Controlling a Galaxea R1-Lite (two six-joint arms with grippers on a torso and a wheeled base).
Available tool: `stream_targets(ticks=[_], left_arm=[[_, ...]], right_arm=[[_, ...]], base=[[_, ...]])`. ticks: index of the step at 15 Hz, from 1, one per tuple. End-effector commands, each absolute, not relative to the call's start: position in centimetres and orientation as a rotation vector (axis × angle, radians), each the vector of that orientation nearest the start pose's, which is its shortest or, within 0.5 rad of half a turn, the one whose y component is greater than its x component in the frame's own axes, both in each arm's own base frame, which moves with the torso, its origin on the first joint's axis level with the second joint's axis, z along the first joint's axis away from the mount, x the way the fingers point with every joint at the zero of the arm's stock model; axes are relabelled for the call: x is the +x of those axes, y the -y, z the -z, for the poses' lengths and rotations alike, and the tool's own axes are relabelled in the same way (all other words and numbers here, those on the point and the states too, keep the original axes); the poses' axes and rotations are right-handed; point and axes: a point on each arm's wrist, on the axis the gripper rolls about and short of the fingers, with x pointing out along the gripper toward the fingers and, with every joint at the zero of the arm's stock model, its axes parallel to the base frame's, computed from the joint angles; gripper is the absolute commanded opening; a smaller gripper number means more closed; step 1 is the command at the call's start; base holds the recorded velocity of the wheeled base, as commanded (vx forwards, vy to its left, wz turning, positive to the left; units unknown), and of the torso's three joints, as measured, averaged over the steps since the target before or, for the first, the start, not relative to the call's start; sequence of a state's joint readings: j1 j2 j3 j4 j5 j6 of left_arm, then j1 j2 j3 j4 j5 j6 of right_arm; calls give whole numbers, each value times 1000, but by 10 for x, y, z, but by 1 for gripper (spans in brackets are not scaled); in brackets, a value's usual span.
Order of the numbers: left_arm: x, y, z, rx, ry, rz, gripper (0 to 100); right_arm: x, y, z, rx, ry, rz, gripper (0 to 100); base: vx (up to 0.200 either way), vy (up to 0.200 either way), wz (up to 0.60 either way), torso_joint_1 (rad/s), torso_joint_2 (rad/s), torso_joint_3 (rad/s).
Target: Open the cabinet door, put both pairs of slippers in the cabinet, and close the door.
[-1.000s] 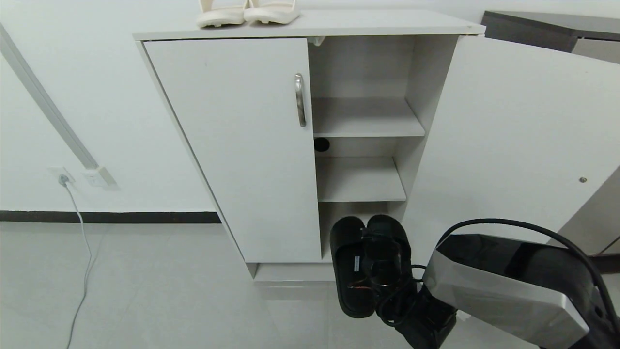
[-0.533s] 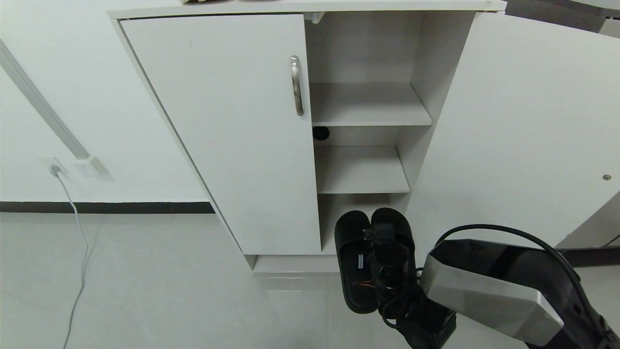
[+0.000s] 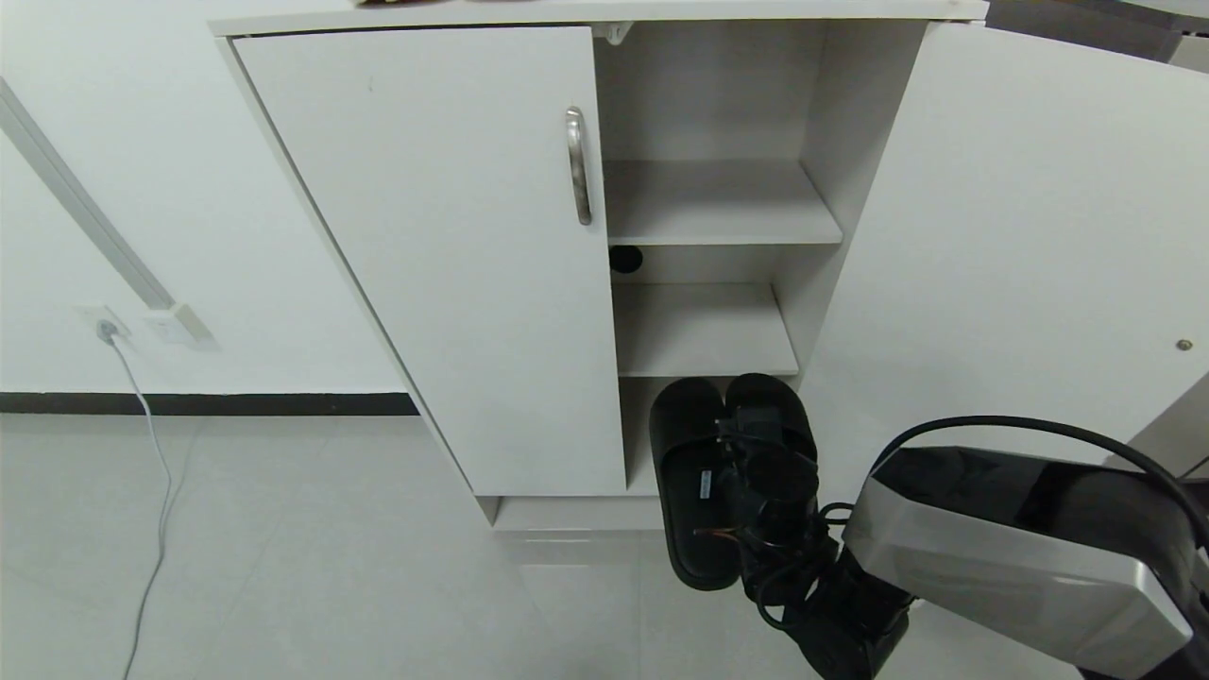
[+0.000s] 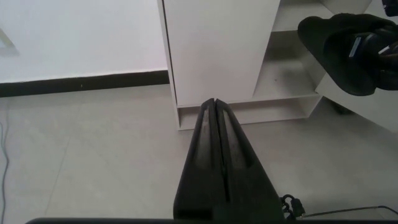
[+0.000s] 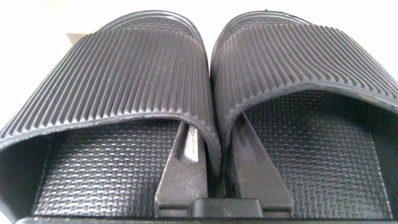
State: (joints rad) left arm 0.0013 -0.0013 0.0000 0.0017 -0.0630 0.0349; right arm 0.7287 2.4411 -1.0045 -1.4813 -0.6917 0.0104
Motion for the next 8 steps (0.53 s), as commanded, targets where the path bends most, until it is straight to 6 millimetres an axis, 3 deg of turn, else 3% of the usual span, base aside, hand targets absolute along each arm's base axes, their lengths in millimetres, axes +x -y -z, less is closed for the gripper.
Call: stream_targets(ticks=[1,8], left_arm=[[-23,1,-75,34,0,61,0],[-23,1,-75,28,-1,61,0]], right_arm=[[326,-272,-40,44,42,-39,0],[325,-272,-38,37,37,-38,0]], base=[[200,0,0,-2,2,2],[200,0,0,2,3,0]])
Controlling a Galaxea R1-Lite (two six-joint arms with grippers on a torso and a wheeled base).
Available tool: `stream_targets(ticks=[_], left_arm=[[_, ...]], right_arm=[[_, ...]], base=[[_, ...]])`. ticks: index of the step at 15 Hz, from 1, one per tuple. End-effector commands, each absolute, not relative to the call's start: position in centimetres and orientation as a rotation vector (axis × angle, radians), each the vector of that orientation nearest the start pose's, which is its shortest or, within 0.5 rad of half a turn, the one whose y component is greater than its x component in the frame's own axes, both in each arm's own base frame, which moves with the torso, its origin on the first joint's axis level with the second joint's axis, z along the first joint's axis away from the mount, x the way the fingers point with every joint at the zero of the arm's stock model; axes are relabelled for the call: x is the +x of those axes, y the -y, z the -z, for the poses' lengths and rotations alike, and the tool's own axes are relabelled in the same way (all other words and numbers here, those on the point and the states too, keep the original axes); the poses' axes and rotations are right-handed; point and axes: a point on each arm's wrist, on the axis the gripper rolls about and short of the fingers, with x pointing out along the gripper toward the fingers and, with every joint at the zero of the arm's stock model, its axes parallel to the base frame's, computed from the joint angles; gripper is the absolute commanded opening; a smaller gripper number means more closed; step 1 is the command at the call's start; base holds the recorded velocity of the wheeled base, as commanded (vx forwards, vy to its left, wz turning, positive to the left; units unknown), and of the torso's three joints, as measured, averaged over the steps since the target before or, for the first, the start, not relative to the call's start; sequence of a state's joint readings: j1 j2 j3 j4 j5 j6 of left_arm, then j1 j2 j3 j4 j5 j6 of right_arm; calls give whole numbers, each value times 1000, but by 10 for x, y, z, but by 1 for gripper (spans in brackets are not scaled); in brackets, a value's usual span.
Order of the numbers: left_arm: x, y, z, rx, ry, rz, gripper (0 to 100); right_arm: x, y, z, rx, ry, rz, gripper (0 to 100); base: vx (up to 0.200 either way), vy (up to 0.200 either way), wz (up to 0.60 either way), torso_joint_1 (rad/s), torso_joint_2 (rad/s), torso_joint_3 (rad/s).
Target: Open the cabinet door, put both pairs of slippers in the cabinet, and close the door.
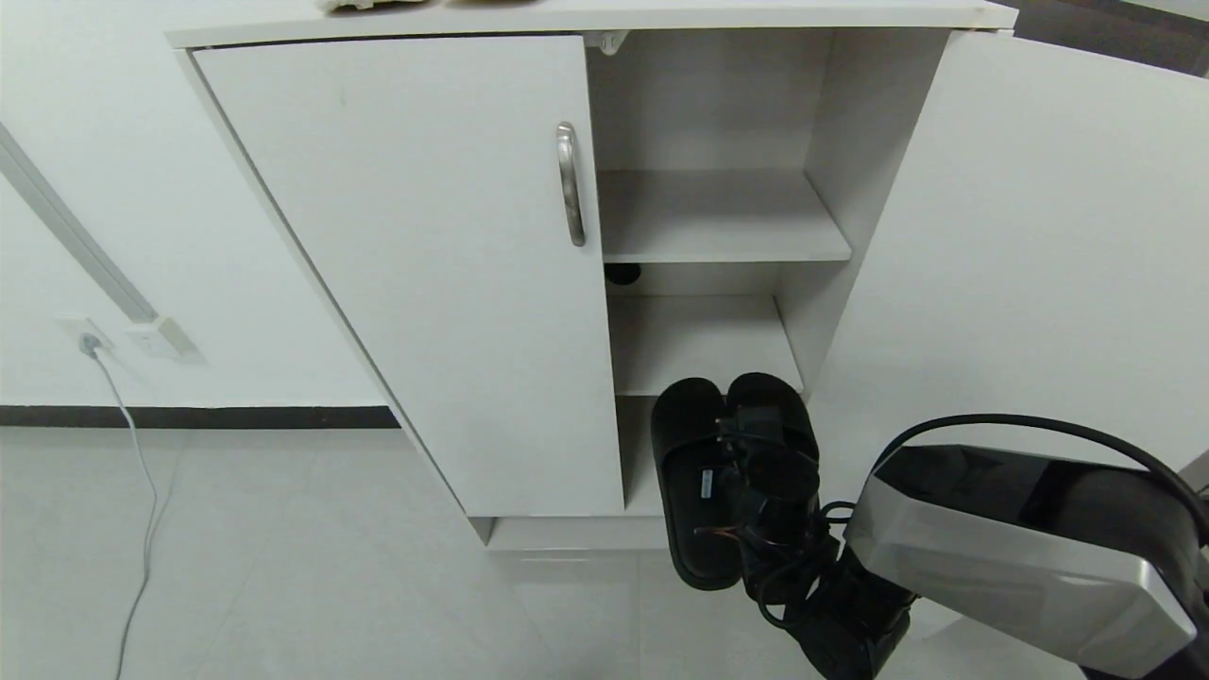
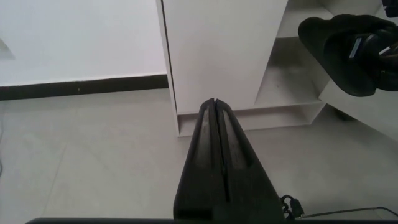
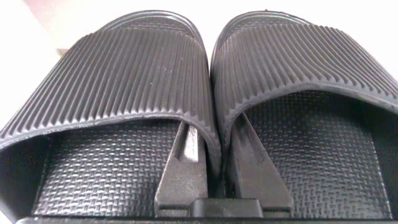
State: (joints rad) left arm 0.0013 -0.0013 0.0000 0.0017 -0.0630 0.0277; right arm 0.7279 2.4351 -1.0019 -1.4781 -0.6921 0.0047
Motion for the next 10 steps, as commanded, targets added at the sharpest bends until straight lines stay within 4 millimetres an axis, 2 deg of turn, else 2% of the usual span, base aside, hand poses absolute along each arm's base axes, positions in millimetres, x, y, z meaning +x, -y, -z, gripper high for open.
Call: stream_targets(ticks=[1,6,8,10], left_arm=[[-23,1,-75,28,-1,61,0],[-23,1,-75,28,-1,61,0],[-23,1,-75,28,-1,61,0],[-23,1,-75,28,-1,61,0]], right_arm=[[326,-272,-38,37,37,-37,0],[326,-273,-37,34,34,-40,0],[328,-275,-37,27,31,-46,0],[343,-284,-34,16,15,-43,0]], base=[[200,0,0,7,-2,2],[200,0,0,5,5,5],[0,0,0,0,0,0],[0,0,0,0,0,0]])
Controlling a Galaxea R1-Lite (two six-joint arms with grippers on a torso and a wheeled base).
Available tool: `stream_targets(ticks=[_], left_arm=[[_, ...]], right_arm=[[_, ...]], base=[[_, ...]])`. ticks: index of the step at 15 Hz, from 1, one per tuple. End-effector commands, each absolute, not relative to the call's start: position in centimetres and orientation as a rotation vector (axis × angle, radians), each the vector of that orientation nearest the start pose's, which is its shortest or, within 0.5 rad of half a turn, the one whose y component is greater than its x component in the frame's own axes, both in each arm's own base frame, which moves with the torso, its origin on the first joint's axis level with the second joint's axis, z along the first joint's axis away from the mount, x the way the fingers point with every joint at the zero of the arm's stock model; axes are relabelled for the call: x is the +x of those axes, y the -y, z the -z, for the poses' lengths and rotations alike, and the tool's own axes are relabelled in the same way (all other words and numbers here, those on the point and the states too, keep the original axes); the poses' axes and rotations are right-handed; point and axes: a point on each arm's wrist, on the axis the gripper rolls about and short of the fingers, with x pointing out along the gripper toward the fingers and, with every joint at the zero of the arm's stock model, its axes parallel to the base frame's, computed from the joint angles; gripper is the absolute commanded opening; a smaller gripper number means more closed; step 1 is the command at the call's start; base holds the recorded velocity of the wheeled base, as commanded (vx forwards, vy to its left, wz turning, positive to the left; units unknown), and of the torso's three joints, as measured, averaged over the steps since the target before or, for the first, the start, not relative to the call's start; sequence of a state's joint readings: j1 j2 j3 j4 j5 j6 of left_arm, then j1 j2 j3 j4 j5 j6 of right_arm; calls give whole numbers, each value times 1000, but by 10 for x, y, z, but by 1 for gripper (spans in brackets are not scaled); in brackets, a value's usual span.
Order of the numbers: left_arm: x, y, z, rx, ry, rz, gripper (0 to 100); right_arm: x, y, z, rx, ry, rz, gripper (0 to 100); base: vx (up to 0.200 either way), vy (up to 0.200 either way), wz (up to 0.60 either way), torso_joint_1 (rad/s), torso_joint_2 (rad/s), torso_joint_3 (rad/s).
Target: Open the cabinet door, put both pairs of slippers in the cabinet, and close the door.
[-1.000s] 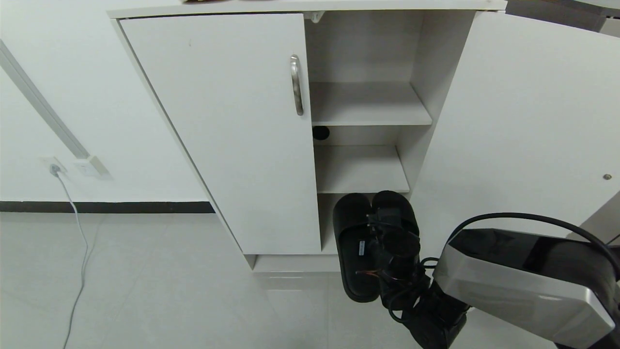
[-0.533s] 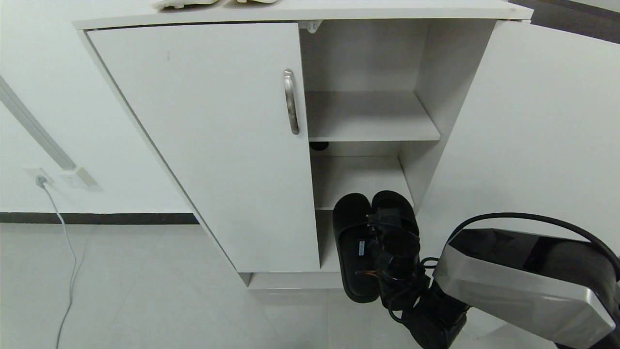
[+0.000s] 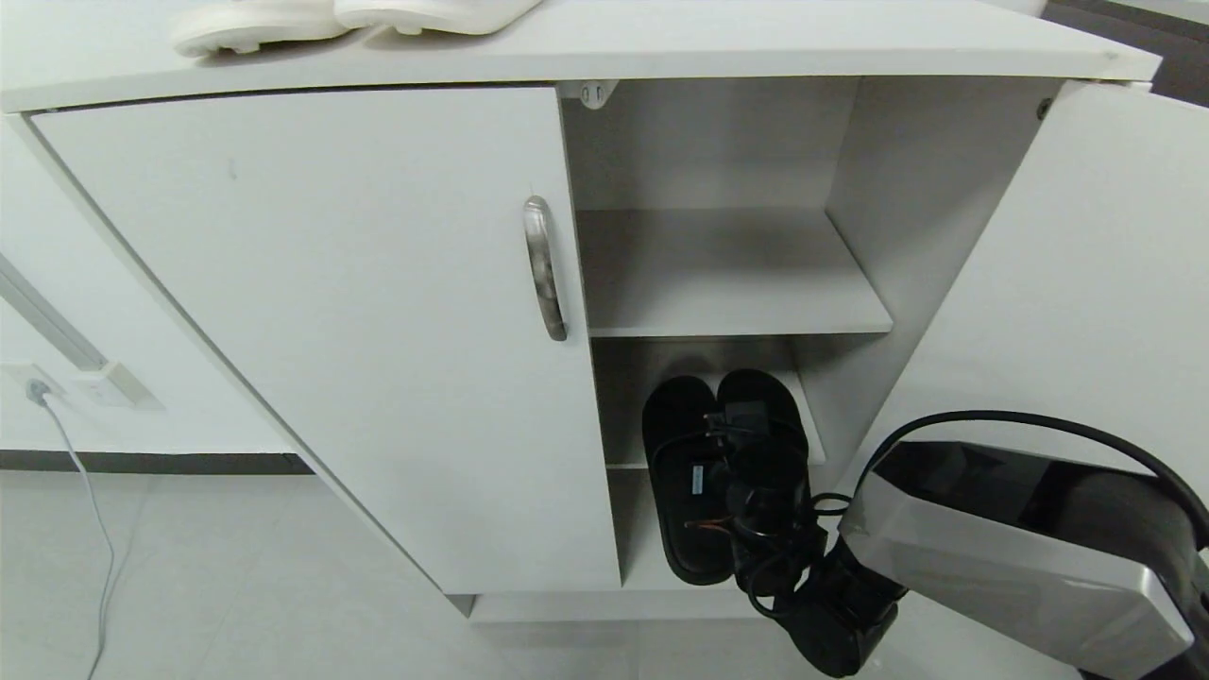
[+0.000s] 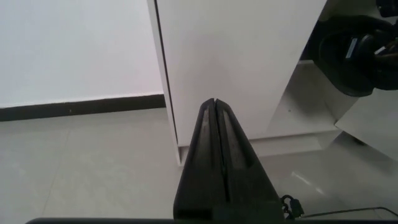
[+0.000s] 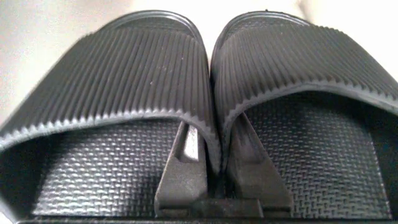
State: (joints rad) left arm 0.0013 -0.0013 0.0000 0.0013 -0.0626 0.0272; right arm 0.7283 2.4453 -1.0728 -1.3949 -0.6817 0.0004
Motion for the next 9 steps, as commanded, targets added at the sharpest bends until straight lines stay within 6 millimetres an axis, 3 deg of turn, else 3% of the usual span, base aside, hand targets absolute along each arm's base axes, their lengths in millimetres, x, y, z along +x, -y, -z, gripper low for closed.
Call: stream_targets(ticks=[1,9], left_arm=[[-23,1,-75,26,-1,61,0],[-23,1,-75,28,1,61,0]], right_arm=[[350,-285,-36,19,15,-38,0],[405,-287,-36,60,-59,-12,0]], base=[[0,0,0,0,0,0],[0,0,0,0,0,0]])
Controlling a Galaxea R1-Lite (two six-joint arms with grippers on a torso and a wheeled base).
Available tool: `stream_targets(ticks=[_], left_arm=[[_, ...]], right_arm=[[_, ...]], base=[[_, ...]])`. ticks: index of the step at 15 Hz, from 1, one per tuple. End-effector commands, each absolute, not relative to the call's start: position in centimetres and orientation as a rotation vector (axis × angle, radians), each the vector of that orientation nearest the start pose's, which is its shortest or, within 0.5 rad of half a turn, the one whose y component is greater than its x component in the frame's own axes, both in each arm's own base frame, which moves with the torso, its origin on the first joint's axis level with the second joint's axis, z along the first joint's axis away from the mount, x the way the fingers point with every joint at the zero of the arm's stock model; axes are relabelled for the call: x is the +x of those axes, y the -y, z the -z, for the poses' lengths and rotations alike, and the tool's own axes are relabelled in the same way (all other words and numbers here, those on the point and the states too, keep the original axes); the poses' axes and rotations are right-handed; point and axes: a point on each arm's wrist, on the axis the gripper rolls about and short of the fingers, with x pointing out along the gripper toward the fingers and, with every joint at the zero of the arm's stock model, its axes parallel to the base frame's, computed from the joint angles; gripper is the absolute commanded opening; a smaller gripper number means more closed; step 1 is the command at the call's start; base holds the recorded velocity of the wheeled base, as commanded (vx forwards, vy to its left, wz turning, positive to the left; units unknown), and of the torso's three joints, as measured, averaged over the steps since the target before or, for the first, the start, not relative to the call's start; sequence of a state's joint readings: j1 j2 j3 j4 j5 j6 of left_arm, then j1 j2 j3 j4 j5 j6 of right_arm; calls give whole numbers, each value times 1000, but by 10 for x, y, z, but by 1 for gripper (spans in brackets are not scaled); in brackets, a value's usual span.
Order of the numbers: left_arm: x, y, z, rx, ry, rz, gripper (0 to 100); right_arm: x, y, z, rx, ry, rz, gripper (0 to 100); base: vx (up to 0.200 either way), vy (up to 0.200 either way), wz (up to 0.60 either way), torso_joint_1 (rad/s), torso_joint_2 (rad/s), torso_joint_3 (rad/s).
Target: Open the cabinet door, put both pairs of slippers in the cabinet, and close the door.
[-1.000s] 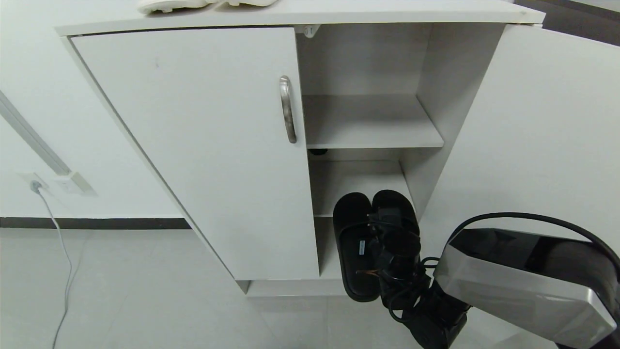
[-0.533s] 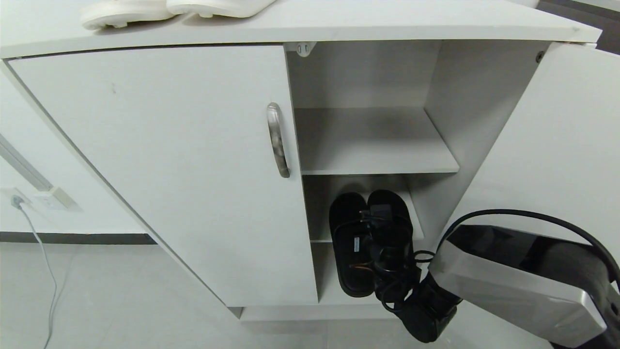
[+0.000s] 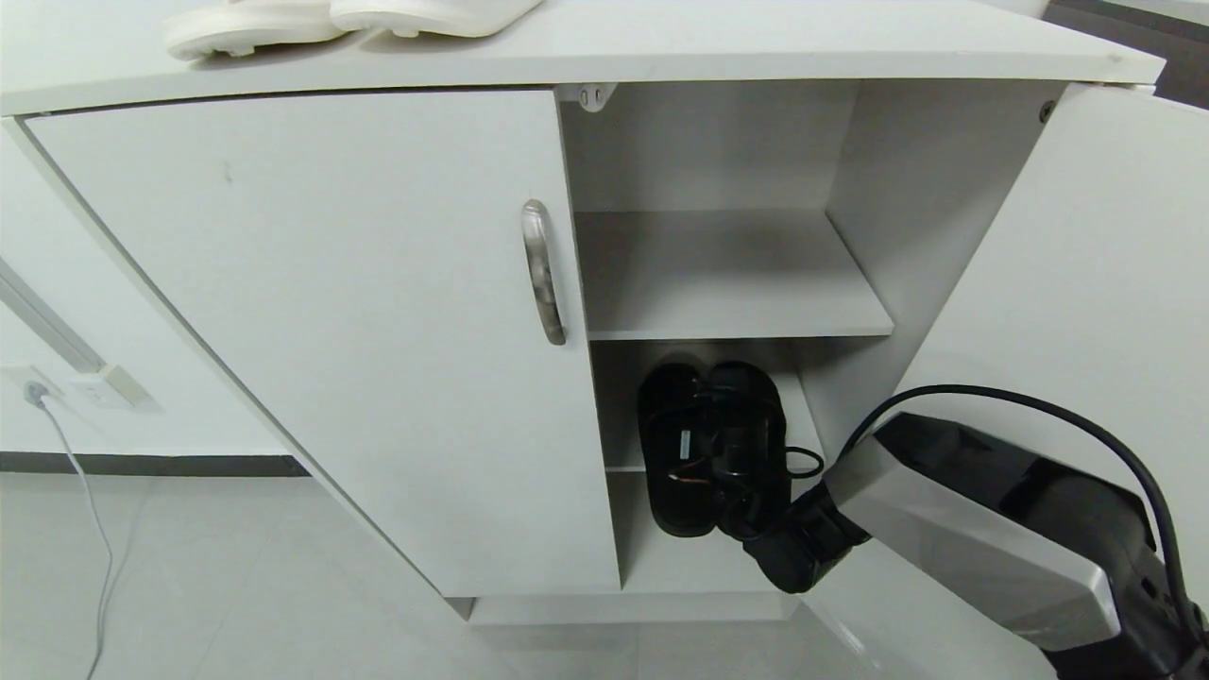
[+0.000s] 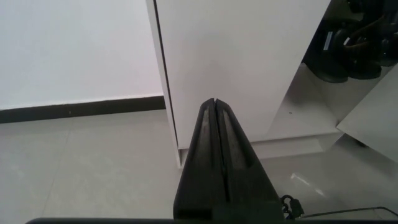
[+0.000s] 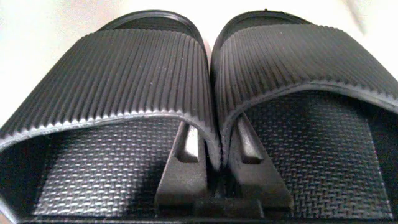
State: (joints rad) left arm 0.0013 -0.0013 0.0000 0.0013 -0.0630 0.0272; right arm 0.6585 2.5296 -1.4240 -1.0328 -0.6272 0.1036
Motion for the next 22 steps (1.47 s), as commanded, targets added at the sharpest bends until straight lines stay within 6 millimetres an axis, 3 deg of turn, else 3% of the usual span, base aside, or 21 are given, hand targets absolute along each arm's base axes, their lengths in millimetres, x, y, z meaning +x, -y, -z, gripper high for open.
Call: stream_targets(ticks=[1,7,13,14,20,22], left_arm=[[-23,1,-75,28,-1,60,0],[-23,1,-75,28,-1,61,0],[-23,1,-75,26,-1,61,0],[-23,1,-75,26,-1,61,0],[-23,1,-75,28,-1,61,0],[-23,1,-75,28,1,61,0]], right_arm=[[411,-285,-39,61,-57,-2,0],[429,-281,-58,76,-34,9,0],[435,-282,-47,59,-63,-5,0],[436,-283,-46,59,-63,-5,100],[421,-282,-47,44,-84,-17,100],[403,-280,-60,56,-66,-34,100]], base=[[0,0,0,0,0,0],[0,0,0,0,0,0],[0,0,0,0,0,0],[0,0,0,0,0,0],[0,0,0,0,0,0],[0,0,0,0,0,0]])
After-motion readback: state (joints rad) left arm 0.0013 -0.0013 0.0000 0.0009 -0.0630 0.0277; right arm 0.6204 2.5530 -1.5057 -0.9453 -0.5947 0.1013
